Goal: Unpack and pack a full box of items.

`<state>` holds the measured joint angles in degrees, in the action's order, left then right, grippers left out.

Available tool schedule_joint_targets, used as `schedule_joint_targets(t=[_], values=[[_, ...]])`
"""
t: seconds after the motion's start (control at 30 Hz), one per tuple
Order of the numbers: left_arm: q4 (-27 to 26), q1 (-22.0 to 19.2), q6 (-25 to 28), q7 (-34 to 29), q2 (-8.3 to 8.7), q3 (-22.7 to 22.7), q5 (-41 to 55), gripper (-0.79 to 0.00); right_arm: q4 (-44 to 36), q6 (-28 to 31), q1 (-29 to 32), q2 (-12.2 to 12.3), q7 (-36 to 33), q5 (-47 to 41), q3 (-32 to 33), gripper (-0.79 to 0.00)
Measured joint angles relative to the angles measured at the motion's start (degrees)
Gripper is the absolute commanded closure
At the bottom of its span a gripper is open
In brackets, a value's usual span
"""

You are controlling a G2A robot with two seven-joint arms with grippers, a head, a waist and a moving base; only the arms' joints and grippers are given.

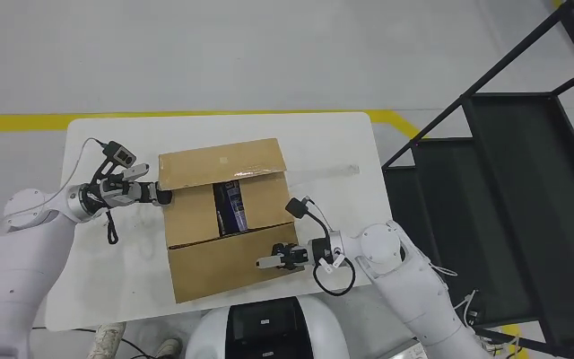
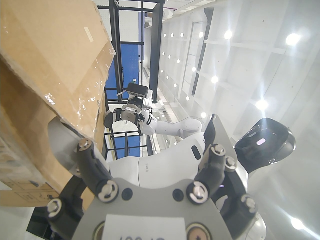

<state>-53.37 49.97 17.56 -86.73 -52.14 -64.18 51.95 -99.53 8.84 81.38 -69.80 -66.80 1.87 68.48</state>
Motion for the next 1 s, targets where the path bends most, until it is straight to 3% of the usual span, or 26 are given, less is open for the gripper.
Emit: schedule_joint_targets(t=[0.43,0.63,1.0], values=[[0.0,0.0,0.0,0.0,0.0,0.0,0.0,-0.785,0.0,0.0,0.0,0.0,0.0,0.0,0.0,-0.785],[-2.68,0.85,-1.99,4.32,-0.31,0.0,-0.92,-0.785,0.0,0.0,0.0,0.0,0.0,0.0,0.0,-0.785],[-2.84,0.57,-3.49,4.95,-1.23,-0.89,2.16,-0.785,0.0,0.0,0.0,0.0,0.0,0.0,0.0,-0.785]])
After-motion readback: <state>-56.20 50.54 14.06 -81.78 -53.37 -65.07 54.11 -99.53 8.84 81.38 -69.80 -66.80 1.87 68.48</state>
